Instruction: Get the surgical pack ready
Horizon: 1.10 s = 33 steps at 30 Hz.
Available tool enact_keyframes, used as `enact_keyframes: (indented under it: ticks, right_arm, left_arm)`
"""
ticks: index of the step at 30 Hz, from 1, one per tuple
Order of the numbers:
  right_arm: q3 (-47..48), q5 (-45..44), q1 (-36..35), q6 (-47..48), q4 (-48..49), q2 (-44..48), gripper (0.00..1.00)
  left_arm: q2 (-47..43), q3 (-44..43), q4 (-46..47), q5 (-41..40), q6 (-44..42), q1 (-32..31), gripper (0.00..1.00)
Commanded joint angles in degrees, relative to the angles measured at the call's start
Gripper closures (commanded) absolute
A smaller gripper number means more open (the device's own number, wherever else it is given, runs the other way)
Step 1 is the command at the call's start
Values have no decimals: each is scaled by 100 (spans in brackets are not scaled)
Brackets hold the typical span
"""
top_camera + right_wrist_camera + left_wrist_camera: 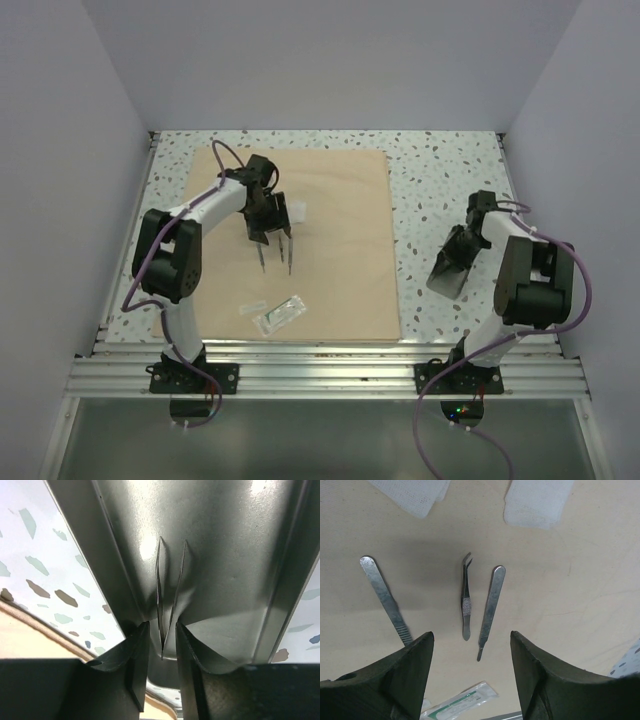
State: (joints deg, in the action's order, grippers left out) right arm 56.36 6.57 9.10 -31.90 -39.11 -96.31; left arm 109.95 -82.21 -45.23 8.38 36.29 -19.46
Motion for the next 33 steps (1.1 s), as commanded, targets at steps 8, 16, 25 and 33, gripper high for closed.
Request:
enact_keyframes:
  ticks: [8, 16, 25, 33]
  right_arm:
    - [490, -621, -75, 404, -693, 596, 59]
    - [1087, -903, -163, 782, -1265, 992, 52]
    - [1062, -745, -673, 817, -1344, 1308, 51]
    - [1192, 122, -1033, 1106, -1379, 1291, 52]
  left_arm:
    - [-9, 83, 146, 49, -210, 48, 35]
    - [377, -189, 112, -56, -254, 39, 38]
    - [887, -550, 137, -452, -219, 39, 50]
    - [923, -585, 217, -390, -210, 39, 83]
